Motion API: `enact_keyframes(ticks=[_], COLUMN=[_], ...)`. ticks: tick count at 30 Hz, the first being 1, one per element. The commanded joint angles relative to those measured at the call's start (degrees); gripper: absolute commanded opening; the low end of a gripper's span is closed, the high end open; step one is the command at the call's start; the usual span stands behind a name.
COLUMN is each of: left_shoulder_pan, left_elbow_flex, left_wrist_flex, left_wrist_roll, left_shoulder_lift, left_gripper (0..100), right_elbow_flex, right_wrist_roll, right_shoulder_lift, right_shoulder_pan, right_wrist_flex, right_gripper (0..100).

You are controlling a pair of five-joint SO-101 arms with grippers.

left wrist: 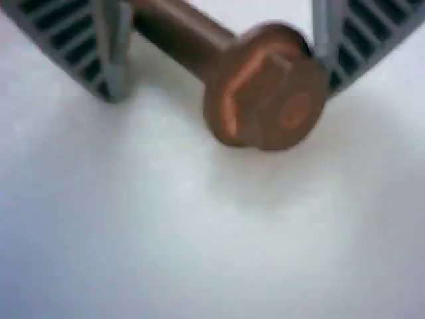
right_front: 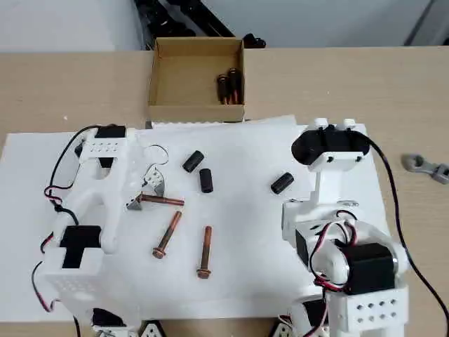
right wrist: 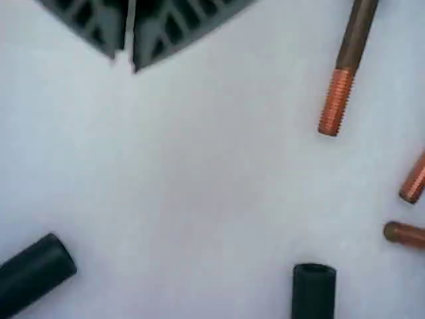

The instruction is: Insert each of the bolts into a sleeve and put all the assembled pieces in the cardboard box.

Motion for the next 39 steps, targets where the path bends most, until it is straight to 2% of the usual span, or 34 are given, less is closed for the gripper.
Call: enact_keyframes(ticks=[1, 10, 16, 21, 23, 28, 34, 39], left_shoulder_pan=[-0.35, -0.70, -0.44, -2.81, -4.40, -7.82, -7.65, -8.00], left_elbow_flex=[-0.22, -0.40, -1.27, -7.78, -10.51, -18.07, -22.81, -22.90], left_wrist_flex=[-3.43, -7.65, -9.85, -8.00, -6.95, -2.55, 5.54, 6.68], left_wrist_roll=[-2.46, -6.59, -7.47, -9.85, -12.66, -25.23, -35.60, -44.40], left_shoulder_lift=[2.20, 2.11, 1.58, 1.58, 1.58, 1.58, 1.93, 1.67], left_gripper=[10, 1, 0, 0, 0, 0, 0, 0], right_elbow_flex=[-0.18, -0.18, -0.18, -0.18, -0.18, -0.18, -0.18, -0.18], right_wrist_roll=[-0.53, -0.53, -0.53, -0.53, -0.53, -0.53, -0.53, -0.53], right_shoulder_lift=[-0.48, -0.75, -0.75, -0.75, -0.75, -0.75, -0.75, -0.75], right_shoulder_pan=[0.48, 0.48, 0.48, 0.48, 0.48, 0.48, 0.48, 0.48], right_wrist_flex=[-1.10, -0.66, -0.57, -0.66, -0.66, -0.57, -0.66, -0.84], right_gripper=[0.7, 0.7, 0.7, 0.7, 0.7, 0.7, 0.7, 0.7])
